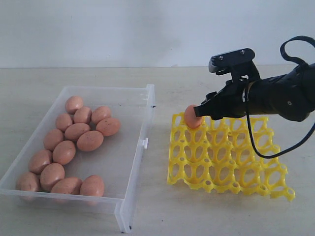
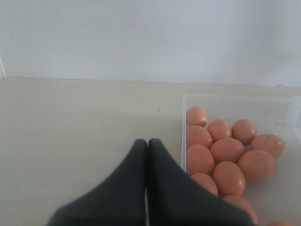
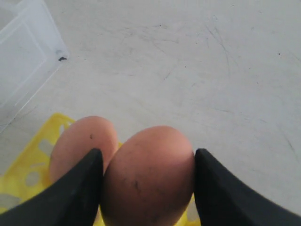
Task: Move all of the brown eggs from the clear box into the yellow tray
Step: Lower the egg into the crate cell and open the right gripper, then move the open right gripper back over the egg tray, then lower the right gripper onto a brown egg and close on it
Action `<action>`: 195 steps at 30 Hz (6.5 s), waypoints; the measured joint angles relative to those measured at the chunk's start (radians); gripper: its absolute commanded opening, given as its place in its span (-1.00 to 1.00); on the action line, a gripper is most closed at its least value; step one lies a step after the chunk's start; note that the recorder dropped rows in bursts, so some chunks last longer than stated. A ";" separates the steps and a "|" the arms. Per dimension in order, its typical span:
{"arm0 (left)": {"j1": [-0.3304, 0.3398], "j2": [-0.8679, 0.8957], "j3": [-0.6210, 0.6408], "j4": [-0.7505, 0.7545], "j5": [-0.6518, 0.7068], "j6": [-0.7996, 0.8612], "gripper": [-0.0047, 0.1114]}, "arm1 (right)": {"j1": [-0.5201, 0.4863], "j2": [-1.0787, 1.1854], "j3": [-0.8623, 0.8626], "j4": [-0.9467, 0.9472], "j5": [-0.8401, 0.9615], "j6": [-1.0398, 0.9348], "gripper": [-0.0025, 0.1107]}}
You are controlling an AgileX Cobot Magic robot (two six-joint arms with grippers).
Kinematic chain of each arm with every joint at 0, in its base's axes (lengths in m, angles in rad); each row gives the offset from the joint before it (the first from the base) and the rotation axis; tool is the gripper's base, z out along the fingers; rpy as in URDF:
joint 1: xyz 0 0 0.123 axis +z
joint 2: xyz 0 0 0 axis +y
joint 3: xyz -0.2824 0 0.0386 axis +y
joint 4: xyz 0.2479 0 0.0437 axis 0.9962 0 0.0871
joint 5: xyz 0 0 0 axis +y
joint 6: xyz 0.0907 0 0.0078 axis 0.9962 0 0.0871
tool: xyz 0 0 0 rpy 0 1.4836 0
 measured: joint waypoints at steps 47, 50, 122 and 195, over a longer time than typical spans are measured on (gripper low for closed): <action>0.000 0.000 0.000 0.000 0.000 0.000 -0.99 | 0.002 0.085 0.000 0.004 -0.058 -0.091 0.04; 0.000 0.000 0.000 0.000 0.000 0.000 -0.99 | 0.002 0.085 0.000 0.004 -0.036 -0.087 0.04; 0.000 0.000 0.000 0.000 0.000 0.000 -0.99 | 0.571 0.312 -0.748 0.328 0.619 0.979 0.06; 0.000 0.000 0.000 0.000 0.000 0.000 -0.99 | 0.542 0.335 -0.756 0.274 0.440 -0.139 -0.48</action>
